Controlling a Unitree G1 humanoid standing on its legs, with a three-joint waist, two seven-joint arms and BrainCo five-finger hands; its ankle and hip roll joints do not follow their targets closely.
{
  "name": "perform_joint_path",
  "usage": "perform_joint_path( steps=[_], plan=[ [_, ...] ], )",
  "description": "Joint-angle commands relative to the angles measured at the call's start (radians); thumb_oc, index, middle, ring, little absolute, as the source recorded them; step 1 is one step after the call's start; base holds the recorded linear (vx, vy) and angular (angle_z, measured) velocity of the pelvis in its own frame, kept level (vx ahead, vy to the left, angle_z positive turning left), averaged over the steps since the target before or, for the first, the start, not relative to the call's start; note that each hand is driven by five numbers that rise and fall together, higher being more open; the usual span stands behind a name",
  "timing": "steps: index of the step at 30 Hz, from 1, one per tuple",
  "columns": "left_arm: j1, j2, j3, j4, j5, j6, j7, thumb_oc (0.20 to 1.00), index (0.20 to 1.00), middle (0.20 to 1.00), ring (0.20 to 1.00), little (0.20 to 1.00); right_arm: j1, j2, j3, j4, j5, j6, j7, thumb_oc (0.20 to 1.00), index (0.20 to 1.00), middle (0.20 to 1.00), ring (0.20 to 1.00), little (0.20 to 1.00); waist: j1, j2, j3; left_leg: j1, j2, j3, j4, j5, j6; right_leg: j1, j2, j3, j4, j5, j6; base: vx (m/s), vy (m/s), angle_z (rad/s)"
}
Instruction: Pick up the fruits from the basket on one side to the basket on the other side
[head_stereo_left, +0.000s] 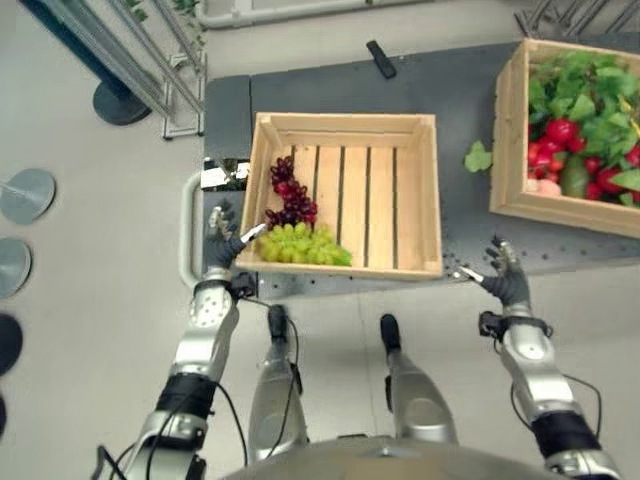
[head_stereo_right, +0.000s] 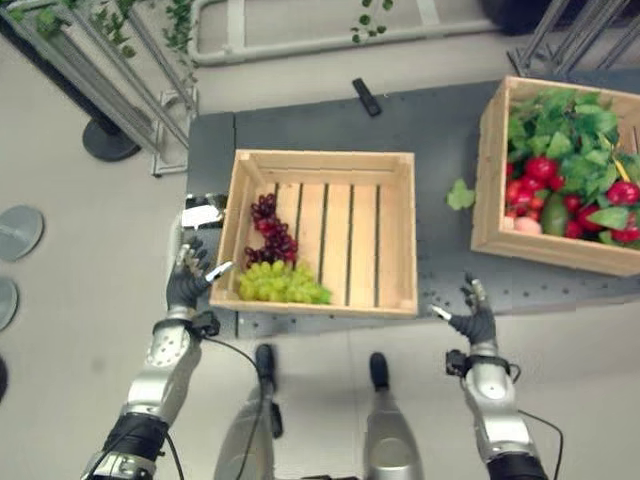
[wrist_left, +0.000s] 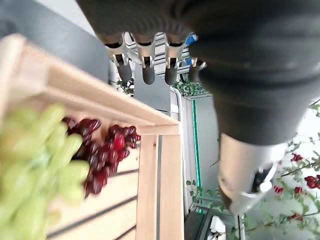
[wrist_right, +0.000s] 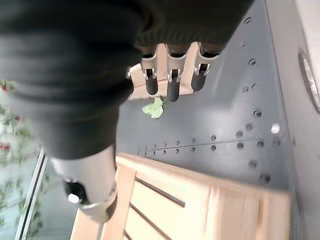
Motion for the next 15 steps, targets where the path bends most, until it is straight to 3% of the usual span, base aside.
perform_joint_path(
  steps=[1, 8, 15],
  plan=[
    [-0.007, 0.056, 0.057, -0.023, 0.077, -0.04, 0.027, 1.0, 1.0, 1.0, 1.0, 1.0, 0.001, -0.017, -0.006, -0.056, -0.013, -0.047, 0.006, 1.0, 1.0, 1.0, 1.0, 1.0, -0.024, 0.01, -0.079, -0.022, 0.047, 0.017, -0.009, -0.006, -0.04, 0.015, 0.071, -0.023, 0.047, -0.152, -0.016, 0.06, 0.216, -0.36],
    [-0.034, 0.119, 0.086, 0.003, 0.106, -0.015, 0.038, 1.0, 1.0, 1.0, 1.0, 1.0, 0.021, -0.003, -0.007, -0.074, -0.016, -0.029, 0.018, 1.0, 1.0, 1.0, 1.0, 1.0, -0.04, 0.007, -0.063, -0.027, 0.022, 0.077, -0.015, -0.02, -0.027, -0.028, 0.022, 0.009, 0.016, -0.113, 0.019, 0.02, 0.124, -0.17],
    [-0.129, 0.193, 0.069, 0.077, 0.129, 0.009, 0.045, 1.0, 1.0, 1.0, 1.0, 1.0, 0.03, -0.002, -0.004, -0.083, -0.017, -0.022, 0.021, 1.0, 1.0, 1.0, 1.0, 1.0, -0.056, 0.009, -0.052, -0.054, 0.004, 0.086, -0.015, -0.02, -0.021, -0.073, 0.0, 0.013, 0.011, -0.094, 0.037, 0.0, 0.055, -0.17]
  ],
)
